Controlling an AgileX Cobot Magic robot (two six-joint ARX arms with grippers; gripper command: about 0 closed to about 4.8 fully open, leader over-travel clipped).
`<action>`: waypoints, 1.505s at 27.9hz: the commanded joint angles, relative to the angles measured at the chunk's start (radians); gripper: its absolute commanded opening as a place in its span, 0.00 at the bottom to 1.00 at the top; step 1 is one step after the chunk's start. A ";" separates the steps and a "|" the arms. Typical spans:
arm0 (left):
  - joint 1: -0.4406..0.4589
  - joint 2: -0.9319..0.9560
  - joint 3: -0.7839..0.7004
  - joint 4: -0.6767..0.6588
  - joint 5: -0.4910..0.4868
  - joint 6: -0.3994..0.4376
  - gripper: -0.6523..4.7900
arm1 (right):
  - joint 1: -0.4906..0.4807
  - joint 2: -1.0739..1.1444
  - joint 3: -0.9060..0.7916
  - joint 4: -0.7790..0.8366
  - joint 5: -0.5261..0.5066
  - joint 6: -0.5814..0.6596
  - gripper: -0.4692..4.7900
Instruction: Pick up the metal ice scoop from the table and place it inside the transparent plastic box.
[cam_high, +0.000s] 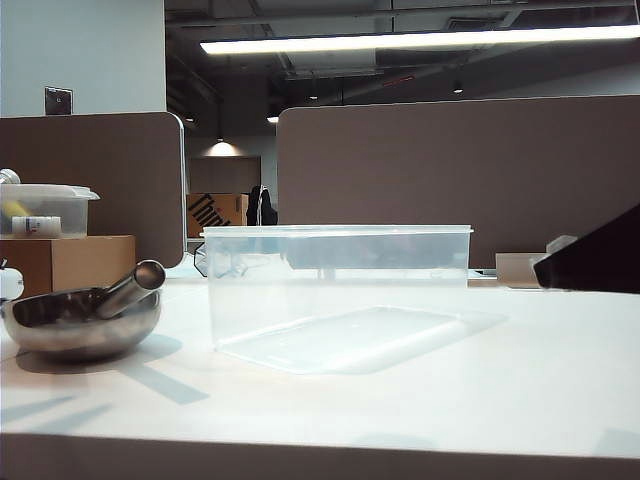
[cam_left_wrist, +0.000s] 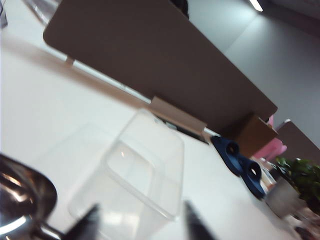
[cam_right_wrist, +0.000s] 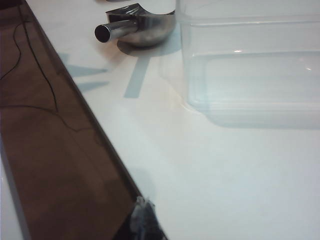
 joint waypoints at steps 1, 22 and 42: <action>0.000 0.131 0.092 -0.161 0.152 -0.034 0.69 | 0.002 0.000 0.000 0.014 -0.002 -0.002 0.09; -0.061 0.989 0.126 0.188 0.365 -0.177 1.00 | 0.002 -0.002 0.000 0.013 -0.002 -0.002 0.09; -0.185 1.256 0.126 0.586 0.114 -0.336 0.80 | 0.002 -0.001 0.000 0.014 -0.002 -0.002 0.09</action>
